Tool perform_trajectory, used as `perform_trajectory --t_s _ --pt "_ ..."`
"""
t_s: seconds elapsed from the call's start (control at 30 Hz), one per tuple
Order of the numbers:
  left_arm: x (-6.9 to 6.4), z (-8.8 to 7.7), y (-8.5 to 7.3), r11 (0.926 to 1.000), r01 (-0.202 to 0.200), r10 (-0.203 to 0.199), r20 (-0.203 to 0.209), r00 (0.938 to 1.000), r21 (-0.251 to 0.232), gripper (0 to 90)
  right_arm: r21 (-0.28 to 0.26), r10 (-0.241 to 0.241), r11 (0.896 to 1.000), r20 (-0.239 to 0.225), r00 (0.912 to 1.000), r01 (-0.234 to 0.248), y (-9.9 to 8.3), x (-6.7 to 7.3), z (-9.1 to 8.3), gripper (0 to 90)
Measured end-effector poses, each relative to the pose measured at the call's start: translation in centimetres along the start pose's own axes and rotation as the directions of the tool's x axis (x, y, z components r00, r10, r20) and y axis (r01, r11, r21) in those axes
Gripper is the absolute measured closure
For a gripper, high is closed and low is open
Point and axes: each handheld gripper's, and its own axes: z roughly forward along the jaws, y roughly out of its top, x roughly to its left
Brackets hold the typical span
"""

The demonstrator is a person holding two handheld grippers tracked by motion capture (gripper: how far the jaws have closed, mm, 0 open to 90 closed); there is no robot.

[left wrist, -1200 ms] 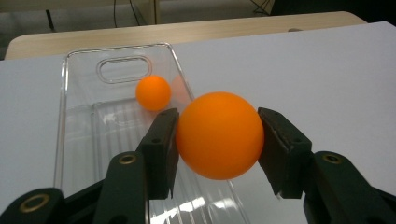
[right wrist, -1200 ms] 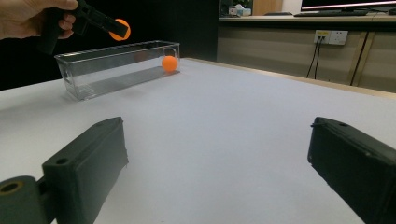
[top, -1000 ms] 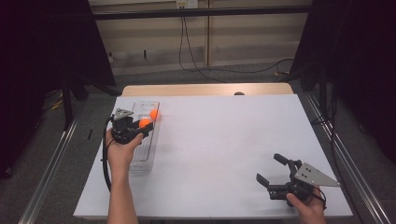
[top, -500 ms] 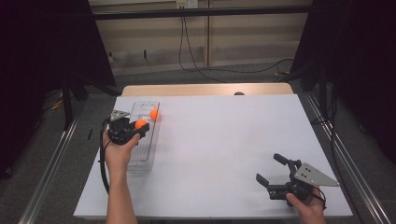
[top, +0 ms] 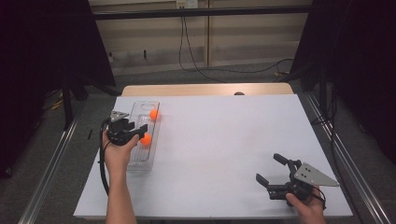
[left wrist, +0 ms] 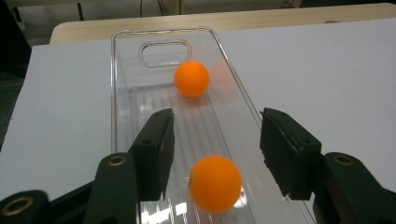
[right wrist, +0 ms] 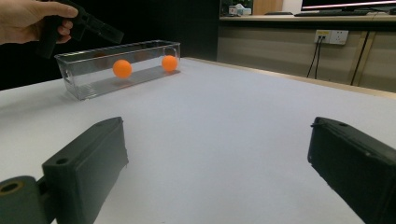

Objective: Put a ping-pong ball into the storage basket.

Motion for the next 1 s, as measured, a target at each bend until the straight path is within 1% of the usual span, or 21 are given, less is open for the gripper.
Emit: perform_trajectory --t_s 0.23,0.47,0.53,0.6,0.63,0.7,0.77,0.83,0.9,0.97,1.0 --pt "-0.1 -0.3 0.1 0.9998 -0.004 0.004 -0.008 1.0000 -0.018 40.0 0.003 -0.007 1.000 -0.004 1.0000 0.007 0.0 0.1 0.1 4.3" --pt "-0.4 -0.1 0.1 0.9999 -0.013 0.013 0.004 0.9999 -0.010 35.2 0.002 -0.004 1.000 -0.002 1.0000 0.004 0.0 0.0 0.1 4.2" --pt "-0.5 -0.1 0.2 0.9998 -0.005 0.005 0.004 1.0000 -0.017 32.6 0.002 -0.005 1.000 -0.001 1.0000 0.005 0.0 0.0 0.1 4.3" --pt "-0.6 -0.2 0.2 0.9996 -0.016 0.016 0.006 0.9999 -0.022 30.0 0.001 -0.002 1.000 -0.001 1.0000 0.002 0.0 0.0 0.0 4.2" --pt "-0.6 -0.3 0.2 0.9996 -0.007 0.008 0.006 1.0000 -0.026 28.6 0.000 0.000 1.000 0.000 1.0000 0.000 0.0 0.0 0.0 4.2" --pt "-0.6 -0.4 0.2 0.9995 -0.010 0.011 0.012 0.9999 -0.031 27.3 0.001 0.000 1.000 0.001 1.0000 0.000 0.0 0.0 0.0 4.2" --pt "-0.7 -0.5 0.1 0.9994 0.000 0.001 0.014 0.9999 -0.035 25.7 0.000 0.001 1.000 0.001 1.0000 -0.001 0.0 0.0 0.1 4.2" --pt "-0.9 -0.7 0.1 0.9992 -0.006 0.007 0.023 0.9997 -0.038 23.3 0.002 0.000 1.000 0.002 1.0000 0.000 0.0 0.0 0.1 4.2" --pt "-1.1 -0.8 0.1 0.9989 -0.017 0.019 0.031 0.9994 -0.043 22.7 -0.003 0.006 1.000 0.005 1.0000 -0.006 0.1 0.0 0.0 4.2" --pt "-1.3 -1.0 0.0 0.9983 -0.009 0.012 0.040 0.9991 -0.058 21.9 -0.002 0.005 1.000 0.006 1.0000 -0.005 0.1 0.0 0.1 4.2" --pt "-1.4 -1.0 -0.1 0.9985 -0.013 0.015 0.034 0.9993 -0.054 21.6 0.001 0.004 1.000 0.006 1.0000 -0.004 0.1 0.0 0.1 4.2"
